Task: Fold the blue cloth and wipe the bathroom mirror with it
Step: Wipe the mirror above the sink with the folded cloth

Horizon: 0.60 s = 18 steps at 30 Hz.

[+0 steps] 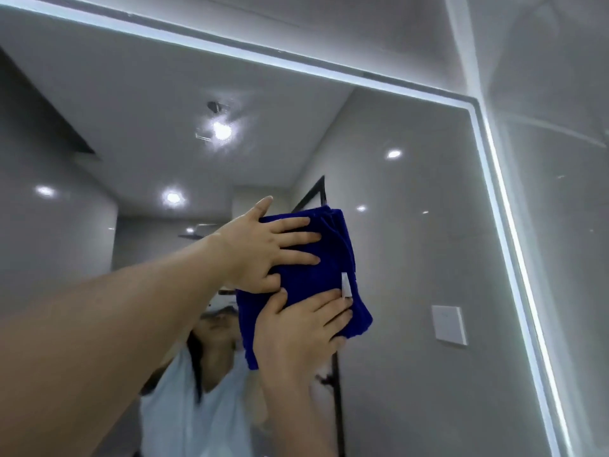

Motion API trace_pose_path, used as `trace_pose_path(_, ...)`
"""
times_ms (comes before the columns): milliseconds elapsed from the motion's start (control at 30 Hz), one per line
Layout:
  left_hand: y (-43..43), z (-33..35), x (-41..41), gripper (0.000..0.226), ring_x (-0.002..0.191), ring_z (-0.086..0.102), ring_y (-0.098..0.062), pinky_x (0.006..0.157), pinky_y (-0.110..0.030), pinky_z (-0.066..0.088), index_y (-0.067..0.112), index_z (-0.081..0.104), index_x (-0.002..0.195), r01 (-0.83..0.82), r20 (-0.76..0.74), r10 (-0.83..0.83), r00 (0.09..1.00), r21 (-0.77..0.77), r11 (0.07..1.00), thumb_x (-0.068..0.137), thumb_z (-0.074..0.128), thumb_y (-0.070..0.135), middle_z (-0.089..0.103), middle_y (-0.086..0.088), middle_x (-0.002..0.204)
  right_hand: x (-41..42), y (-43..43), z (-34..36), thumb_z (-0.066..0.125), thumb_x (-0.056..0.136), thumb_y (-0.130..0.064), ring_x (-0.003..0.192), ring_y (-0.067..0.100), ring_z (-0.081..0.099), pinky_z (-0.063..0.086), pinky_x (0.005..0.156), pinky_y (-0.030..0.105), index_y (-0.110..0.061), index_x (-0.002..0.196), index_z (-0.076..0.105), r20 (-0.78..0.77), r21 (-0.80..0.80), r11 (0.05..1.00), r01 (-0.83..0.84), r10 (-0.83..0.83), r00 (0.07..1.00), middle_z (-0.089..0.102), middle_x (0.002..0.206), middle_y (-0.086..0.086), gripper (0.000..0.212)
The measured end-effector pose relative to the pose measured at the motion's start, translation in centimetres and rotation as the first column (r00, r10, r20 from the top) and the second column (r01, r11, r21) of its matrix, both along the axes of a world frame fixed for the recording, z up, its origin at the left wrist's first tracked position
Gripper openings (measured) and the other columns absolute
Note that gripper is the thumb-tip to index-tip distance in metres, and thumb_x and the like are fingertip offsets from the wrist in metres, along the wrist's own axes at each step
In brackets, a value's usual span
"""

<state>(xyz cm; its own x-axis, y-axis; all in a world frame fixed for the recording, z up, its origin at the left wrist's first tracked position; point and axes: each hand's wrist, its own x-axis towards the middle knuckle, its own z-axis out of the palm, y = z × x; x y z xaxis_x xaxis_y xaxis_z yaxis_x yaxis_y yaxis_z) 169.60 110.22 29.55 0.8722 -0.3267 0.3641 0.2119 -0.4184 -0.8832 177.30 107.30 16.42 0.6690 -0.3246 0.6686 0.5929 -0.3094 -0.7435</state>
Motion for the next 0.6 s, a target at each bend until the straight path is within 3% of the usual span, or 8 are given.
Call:
trace_pose_path(100, 1.8, 1.4, -2.0, 0.058, 0.135, -0.028, -0.007, 0.108, -0.055, -0.016, 0.047, -0.007, 0.142, 0.002, 0.078, 0.002, 0.997, -0.044, 0.999, 0.092, 0.020, 0.048, -0.016, 0.014, 0.154, -2.6, 0.6, 2.6, 0.002, 0.075, -0.056, 0.143, 0.035, -0.002, -0.001, 0.114, 0.050, -0.004, 0.147, -0.009, 0.052, -0.038, 0.994, -0.099, 0.101, 0.994, -0.004, 0.156, 0.019, 0.089)
trace_pose_path(167, 3.2, 2.3, -3.7, 0.057, 0.138, -0.025, -0.008, 0.108, -0.054, -0.016, 0.046, -0.007, 0.143, -0.002, 0.134, 0.013, 0.991, -0.083, 0.997, 0.090, 0.016, 0.050, -0.016, 0.014, 0.154, -4.4, 1.3, 4.3, 0.000, 0.073, -0.055, 0.144, 0.035, -0.001, 0.000, 0.115, 0.049, -0.001, 0.147, -0.004, 0.090, -0.050, 0.994, -0.102, 0.106, 0.990, -0.002, 0.155, 0.020, 0.091)
trace_pose_path(300, 7.3, 3.9, -7.5, 0.069, 0.142, -0.018, -0.012, 0.109, -0.056, -0.013, 0.047, -0.010, 0.142, 0.039, 0.305, 0.023, 0.952, -0.193, 0.980, 0.074, -0.008, 0.058, -0.015, 0.012, 0.155, -7.6, 3.3, 7.8, 0.017, 0.083, -0.050, 0.142, 0.035, 0.015, 0.013, 0.114, 0.051, 0.000, 0.147, 0.011, 0.191, -0.174, 0.982, 0.080, -0.046, 0.980, 0.016, 0.154, 0.020, 0.081)
trace_pose_path(400, 10.7, 4.2, -10.4, 0.081, 0.143, -0.014, -0.014, 0.109, -0.059, -0.008, 0.045, -0.010, 0.143, 0.056, 0.429, 0.066, 0.901, -0.266, 0.962, 0.063, -0.017, 0.055, -0.013, 0.010, 0.156, -9.6, 4.9, 10.6, 0.031, 0.090, -0.047, 0.144, 0.031, 0.001, 0.001, 0.115, 0.048, -0.004, 0.148, 0.001, 0.301, -0.342, 0.939, 0.038, 0.072, 0.951, 0.003, 0.157, 0.015, 0.079)
trace_pose_path(600, 17.4, 3.3, -16.5, 0.081, 0.144, -0.009, -0.017, 0.111, -0.060, -0.004, 0.043, -0.008, 0.143, 0.144, 0.619, 0.150, 0.771, -0.398, 0.906, 0.064, -0.017, 0.059, -0.006, 0.006, 0.157, -15.5, 9.3, 13.9, 0.039, 0.088, -0.044, 0.144, 0.028, -0.005, -0.005, 0.115, 0.046, -0.007, 0.148, 0.007, 0.472, -0.487, 0.873, 0.002, 0.261, 0.842, 0.000, 0.157, 0.011, 0.077)
